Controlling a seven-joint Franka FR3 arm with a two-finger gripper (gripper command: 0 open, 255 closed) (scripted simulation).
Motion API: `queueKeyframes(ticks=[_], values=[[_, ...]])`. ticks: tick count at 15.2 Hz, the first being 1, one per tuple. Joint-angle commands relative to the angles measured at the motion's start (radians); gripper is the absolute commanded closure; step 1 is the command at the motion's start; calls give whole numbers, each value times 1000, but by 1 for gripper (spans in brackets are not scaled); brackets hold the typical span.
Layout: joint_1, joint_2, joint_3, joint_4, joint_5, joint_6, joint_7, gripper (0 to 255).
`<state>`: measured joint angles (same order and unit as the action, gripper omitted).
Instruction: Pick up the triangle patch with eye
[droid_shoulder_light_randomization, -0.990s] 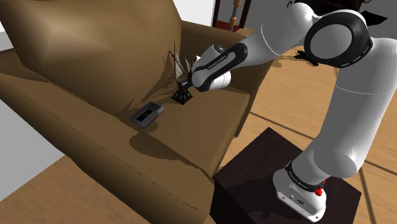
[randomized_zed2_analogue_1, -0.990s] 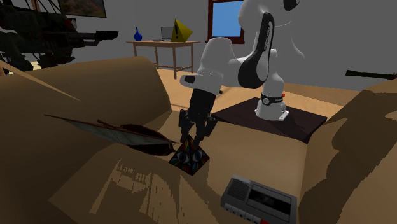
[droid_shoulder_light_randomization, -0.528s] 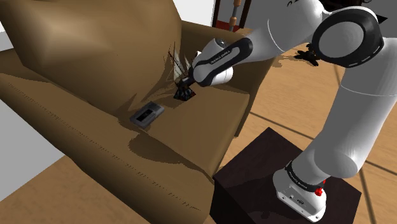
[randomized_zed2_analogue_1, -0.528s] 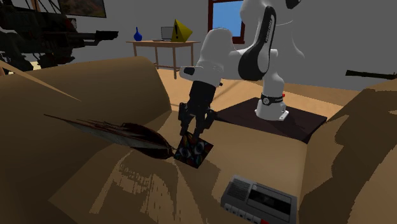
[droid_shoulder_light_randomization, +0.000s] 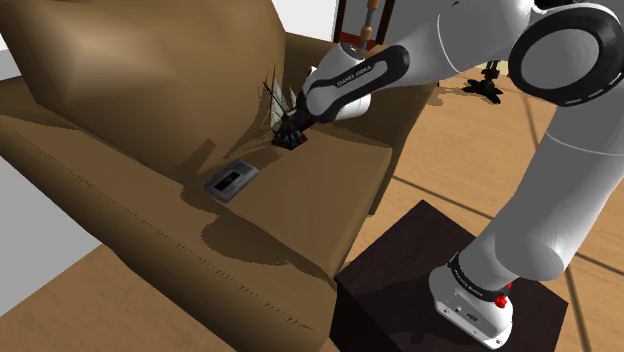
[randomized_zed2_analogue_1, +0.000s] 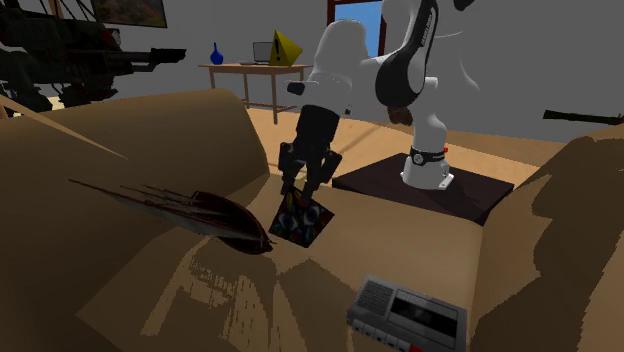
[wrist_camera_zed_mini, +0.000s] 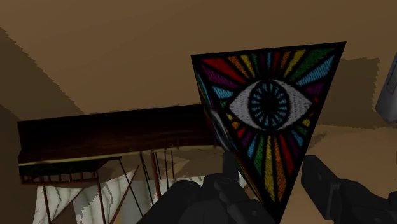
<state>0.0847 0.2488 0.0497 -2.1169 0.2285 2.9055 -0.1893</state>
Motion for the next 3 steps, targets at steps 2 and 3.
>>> queueKeyframes(ticks=[2,3], values=[[5,-24,-7,1,-11,-25,12,255],[5,-24,-7,1,-11,-25,12,255]])
